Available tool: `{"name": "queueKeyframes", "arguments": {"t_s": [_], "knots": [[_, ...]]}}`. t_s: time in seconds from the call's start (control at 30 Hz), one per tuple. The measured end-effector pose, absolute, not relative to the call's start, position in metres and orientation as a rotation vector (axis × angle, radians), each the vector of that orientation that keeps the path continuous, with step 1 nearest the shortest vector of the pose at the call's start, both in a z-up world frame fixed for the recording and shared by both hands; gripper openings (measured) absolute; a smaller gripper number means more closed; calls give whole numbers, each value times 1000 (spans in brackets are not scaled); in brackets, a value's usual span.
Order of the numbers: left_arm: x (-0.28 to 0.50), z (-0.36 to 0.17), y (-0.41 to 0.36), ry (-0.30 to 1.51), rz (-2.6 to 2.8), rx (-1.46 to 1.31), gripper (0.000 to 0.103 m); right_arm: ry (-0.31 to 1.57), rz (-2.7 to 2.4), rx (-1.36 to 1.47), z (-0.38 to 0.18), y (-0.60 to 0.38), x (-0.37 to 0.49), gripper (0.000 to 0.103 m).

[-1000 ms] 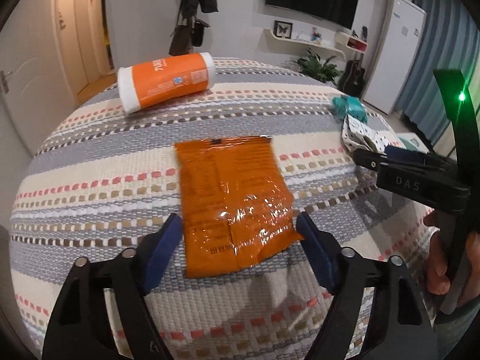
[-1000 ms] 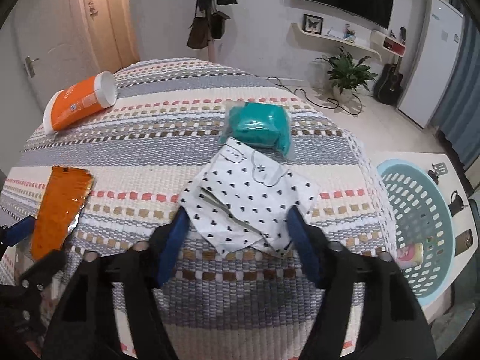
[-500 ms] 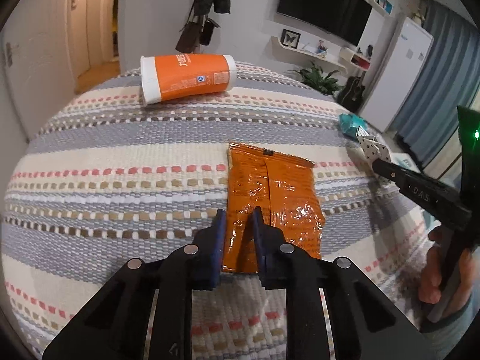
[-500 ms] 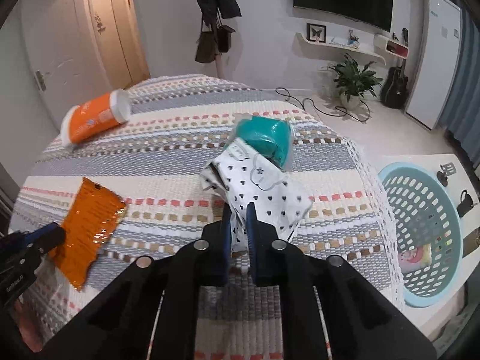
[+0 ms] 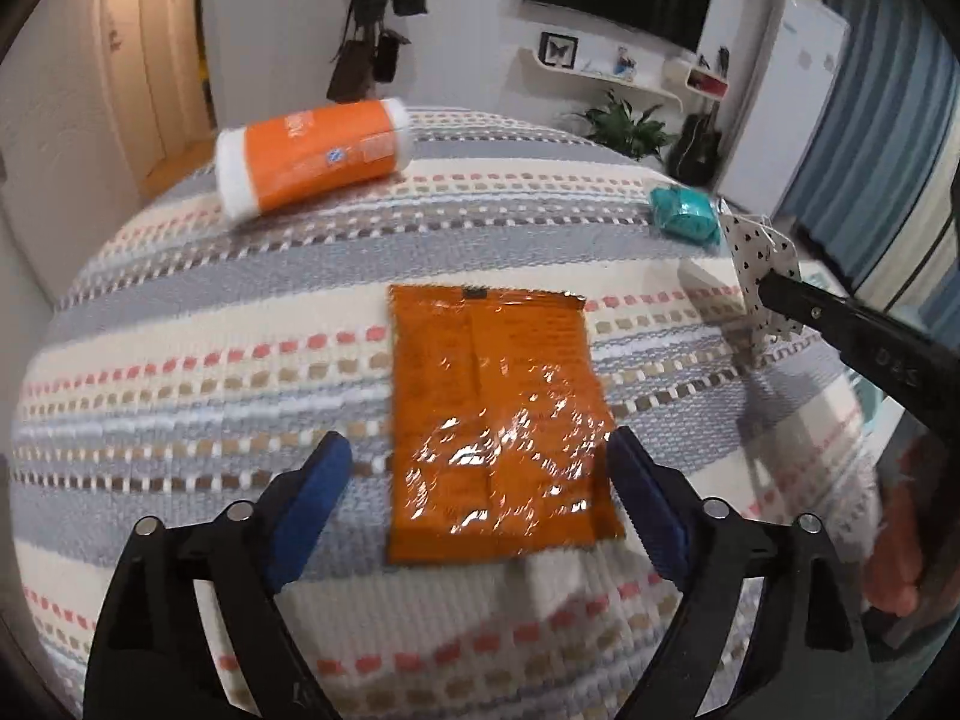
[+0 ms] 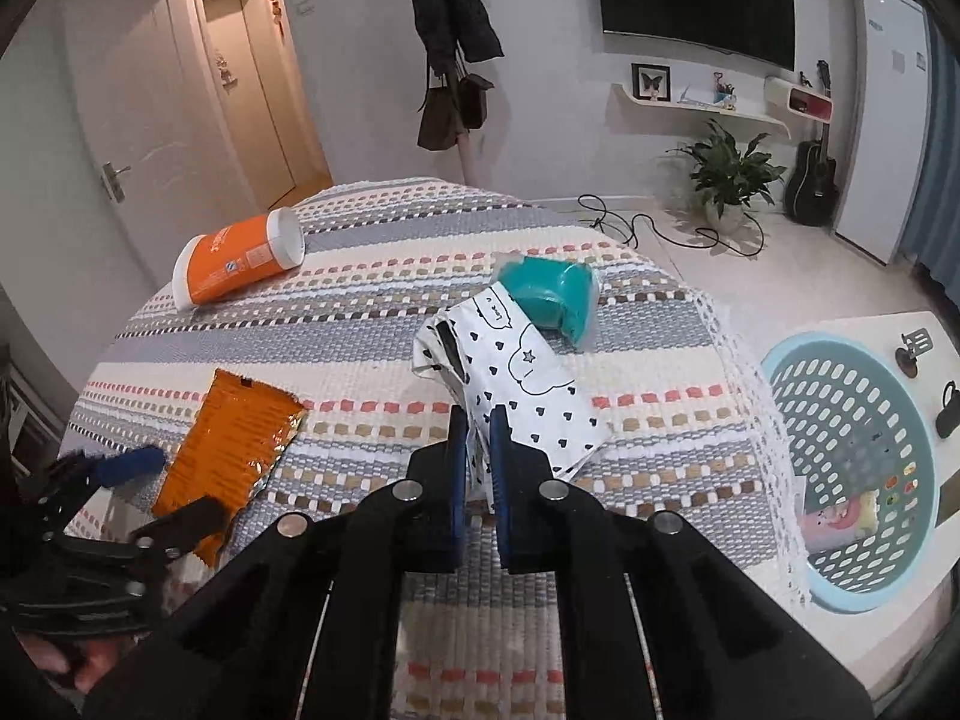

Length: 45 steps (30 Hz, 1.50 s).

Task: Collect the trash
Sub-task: 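Grasp the orange snack bag with the left tool while the right tool grasps the white patterned paper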

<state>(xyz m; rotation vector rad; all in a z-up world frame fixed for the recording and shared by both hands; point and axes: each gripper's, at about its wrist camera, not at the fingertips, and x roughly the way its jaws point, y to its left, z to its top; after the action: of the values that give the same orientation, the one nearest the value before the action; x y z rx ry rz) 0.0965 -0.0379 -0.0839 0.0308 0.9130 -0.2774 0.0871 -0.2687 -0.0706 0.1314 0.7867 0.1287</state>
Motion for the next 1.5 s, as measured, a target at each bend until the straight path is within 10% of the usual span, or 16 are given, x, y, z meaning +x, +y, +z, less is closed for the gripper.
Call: {"name": "queueKeyframes", "arguments": {"t_s": [0.17,0.53,1.13,1.23,1.27,1.3,1.5], "knots": [[101,-86,-59,923,-279,120,84,786,153,130,-69,-267,85,6],[92,-71,-59,859,-327,132,37,742,174,116,-52,-272,72,6],[92,-4,-100,673,-416,69,33,658,202,158,-14,-301,55,1],[94,-7,-97,683,-413,45,33,745,234,213,-30,-304,66,27],[95,-9,-94,689,-412,36,33,762,227,218,-35,-303,68,68],[96,-12,-91,698,-408,25,33,770,214,215,-41,-302,69,79],[99,-25,-70,729,-387,-13,33,844,238,152,-62,-267,88,74]]}}
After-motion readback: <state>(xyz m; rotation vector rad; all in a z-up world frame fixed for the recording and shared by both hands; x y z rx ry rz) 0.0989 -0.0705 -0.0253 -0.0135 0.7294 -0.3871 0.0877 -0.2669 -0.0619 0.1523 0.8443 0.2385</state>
